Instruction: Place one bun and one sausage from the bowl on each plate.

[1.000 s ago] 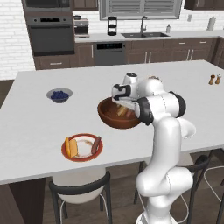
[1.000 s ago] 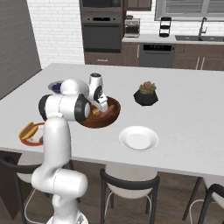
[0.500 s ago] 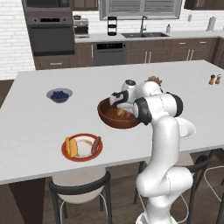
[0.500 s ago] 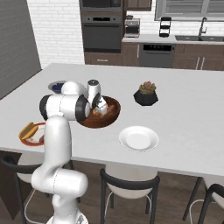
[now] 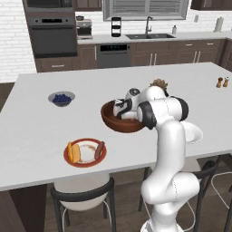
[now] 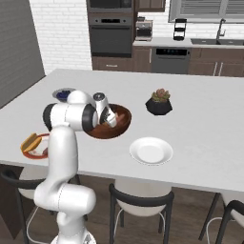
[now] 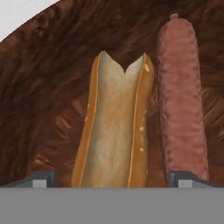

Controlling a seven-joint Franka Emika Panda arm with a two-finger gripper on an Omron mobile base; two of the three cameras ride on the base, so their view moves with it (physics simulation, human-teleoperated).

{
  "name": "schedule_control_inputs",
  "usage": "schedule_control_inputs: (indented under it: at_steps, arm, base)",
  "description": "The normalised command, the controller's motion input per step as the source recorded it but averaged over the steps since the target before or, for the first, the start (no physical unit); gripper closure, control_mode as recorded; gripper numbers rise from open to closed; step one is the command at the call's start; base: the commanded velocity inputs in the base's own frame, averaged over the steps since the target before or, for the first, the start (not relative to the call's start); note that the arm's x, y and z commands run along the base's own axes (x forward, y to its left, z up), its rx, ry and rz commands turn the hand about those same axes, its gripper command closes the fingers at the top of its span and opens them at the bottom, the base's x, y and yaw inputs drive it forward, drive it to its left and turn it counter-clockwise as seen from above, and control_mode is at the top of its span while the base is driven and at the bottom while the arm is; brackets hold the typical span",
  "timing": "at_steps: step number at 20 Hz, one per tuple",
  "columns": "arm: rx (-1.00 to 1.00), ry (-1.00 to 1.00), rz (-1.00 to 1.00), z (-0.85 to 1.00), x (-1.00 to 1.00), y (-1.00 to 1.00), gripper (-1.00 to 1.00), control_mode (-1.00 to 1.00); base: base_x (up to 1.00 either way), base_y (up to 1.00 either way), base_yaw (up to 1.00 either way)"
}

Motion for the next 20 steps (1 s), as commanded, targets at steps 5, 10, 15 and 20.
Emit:
schedule_control_inputs:
  at_steps: [5,10,15,20]
  arm:
    - [0.0,0.14,0.0,-0.01,0.53,0.0,-1.0,-1.0]
    - [0.0,0.22,0.0,-0.31,0.19,0.03,-1.0,-1.0]
    - [-0.03,0.13,0.0,-0.92,-0.05,0.13,-1.0,-1.0]
    - [-0.01,0.01,0.0,-0.91,-0.14,0.02,1.0,-1.0]
  base:
    - [0.0,0.0,0.0]
    - [0.0,0.0,0.0]
    - [0.0,0.0,0.0]
    - [0.0,0.0,0.0]
